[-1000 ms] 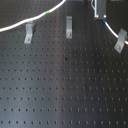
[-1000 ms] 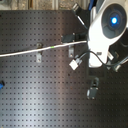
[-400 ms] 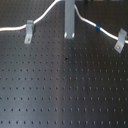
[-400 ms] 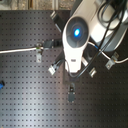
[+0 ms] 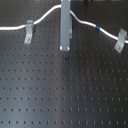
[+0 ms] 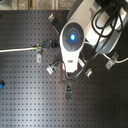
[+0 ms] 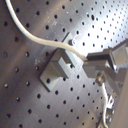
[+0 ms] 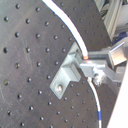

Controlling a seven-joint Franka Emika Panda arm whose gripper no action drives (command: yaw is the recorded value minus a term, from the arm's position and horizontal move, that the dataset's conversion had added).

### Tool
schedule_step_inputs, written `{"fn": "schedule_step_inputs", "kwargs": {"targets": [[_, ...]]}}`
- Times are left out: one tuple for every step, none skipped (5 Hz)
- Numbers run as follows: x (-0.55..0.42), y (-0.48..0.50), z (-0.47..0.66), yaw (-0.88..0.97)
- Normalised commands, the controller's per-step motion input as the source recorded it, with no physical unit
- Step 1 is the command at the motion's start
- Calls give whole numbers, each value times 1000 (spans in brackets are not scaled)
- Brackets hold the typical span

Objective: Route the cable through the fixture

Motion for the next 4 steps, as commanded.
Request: {"fn": "schedule_step_inputs", "kwargs": {"targets": [[-188, 12, 347, 0], [-422, -251, 279, 269], [-33, 11, 127, 0], [-82, 390, 380, -31]]}}
